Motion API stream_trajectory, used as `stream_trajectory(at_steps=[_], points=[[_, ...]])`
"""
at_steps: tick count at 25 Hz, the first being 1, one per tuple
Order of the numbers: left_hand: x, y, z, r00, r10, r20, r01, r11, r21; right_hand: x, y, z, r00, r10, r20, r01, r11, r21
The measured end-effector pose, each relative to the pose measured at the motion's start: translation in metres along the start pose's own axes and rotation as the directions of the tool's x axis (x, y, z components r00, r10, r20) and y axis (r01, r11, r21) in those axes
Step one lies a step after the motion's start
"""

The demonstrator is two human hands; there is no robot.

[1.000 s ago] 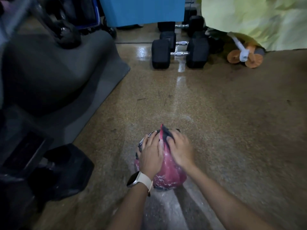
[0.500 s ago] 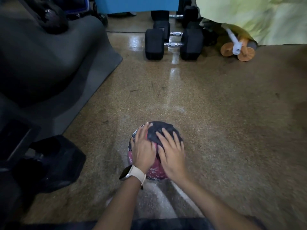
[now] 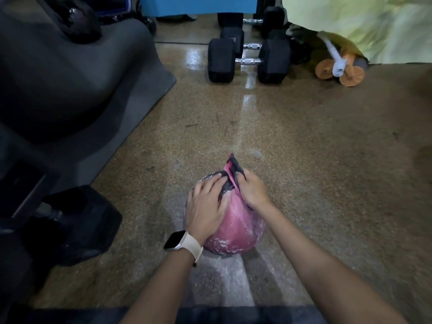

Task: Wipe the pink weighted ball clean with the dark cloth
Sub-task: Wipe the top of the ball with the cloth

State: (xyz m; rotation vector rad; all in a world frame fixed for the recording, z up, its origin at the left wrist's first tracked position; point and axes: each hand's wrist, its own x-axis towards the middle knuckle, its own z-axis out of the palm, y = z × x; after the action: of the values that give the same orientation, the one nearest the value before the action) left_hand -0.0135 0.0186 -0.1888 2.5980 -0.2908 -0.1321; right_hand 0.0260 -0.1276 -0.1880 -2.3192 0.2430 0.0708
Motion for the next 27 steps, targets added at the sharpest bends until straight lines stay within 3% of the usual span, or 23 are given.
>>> stream_trajectory(at_steps=[2, 5, 7, 9, 11, 14, 15, 16, 19, 21, 23, 25, 27], points=[[0.012, 0.001, -0.001, 0.997, -0.071, 0.031, 0.069, 0.996, 0.059, -0.015, -0.003, 0.013, 0.993, -0.056, -0.099, 0.049, 0.996, -0.080], [0.029, -0.006, 0.001, 0.980, -0.192, 0.051, 0.195, 0.978, -0.073, -0.090, 0.013, 0.035, 0.955, -0.272, -0.119, 0.252, 0.955, -0.159], [0.023, -0.001, 0.007, 0.982, -0.186, 0.010, 0.186, 0.977, -0.101, -0.065, 0.022, 0.026, 0.967, -0.247, -0.067, 0.239, 0.965, -0.105], [0.004, 0.012, 0.008, 0.977, -0.213, -0.005, 0.212, 0.975, -0.058, -0.019, 0.016, 0.011, 0.998, -0.033, -0.051, 0.035, 0.999, 0.041], [-0.004, 0.017, 0.005, 0.980, -0.194, 0.033, 0.194, 0.981, 0.000, -0.022, 0.008, 0.012, 0.989, 0.027, -0.146, -0.023, 0.999, 0.024], [0.016, 0.011, -0.001, 0.987, -0.140, 0.084, 0.139, 0.990, 0.020, -0.086, 0.008, 0.032, 0.960, -0.189, -0.207, 0.149, 0.970, -0.192], [0.018, 0.011, -0.001, 0.988, -0.138, 0.074, 0.138, 0.990, 0.008, -0.084, 0.012, 0.026, 0.962, -0.221, -0.159, 0.188, 0.962, -0.199], [0.016, 0.013, 0.000, 0.991, -0.128, 0.048, 0.129, 0.992, -0.014, -0.068, 0.015, 0.020, 0.972, -0.208, -0.113, 0.188, 0.968, -0.165], [0.004, 0.015, 0.001, 0.996, -0.063, 0.056, 0.064, 0.998, -0.023, -0.007, 0.014, 0.000, 0.999, 0.037, -0.040, -0.036, 0.999, 0.020], [0.008, 0.007, -0.004, 0.995, -0.049, 0.090, 0.049, 0.999, -0.001, -0.027, 0.009, 0.010, 0.993, 0.022, -0.113, -0.025, 0.999, -0.031], [0.018, -0.002, -0.003, 0.990, -0.099, 0.100, 0.105, 0.993, -0.061, -0.086, 0.011, 0.031, 0.976, -0.138, -0.170, 0.114, 0.983, -0.146], [0.017, -0.004, 0.005, 0.993, -0.102, 0.063, 0.109, 0.989, -0.105, -0.098, 0.017, 0.025, 0.965, -0.210, -0.156, 0.183, 0.968, -0.169], [0.009, 0.004, 0.013, 0.995, -0.102, -0.005, 0.102, 0.991, -0.089, -0.053, 0.015, 0.011, 0.990, -0.107, -0.092, 0.098, 0.991, -0.092]])
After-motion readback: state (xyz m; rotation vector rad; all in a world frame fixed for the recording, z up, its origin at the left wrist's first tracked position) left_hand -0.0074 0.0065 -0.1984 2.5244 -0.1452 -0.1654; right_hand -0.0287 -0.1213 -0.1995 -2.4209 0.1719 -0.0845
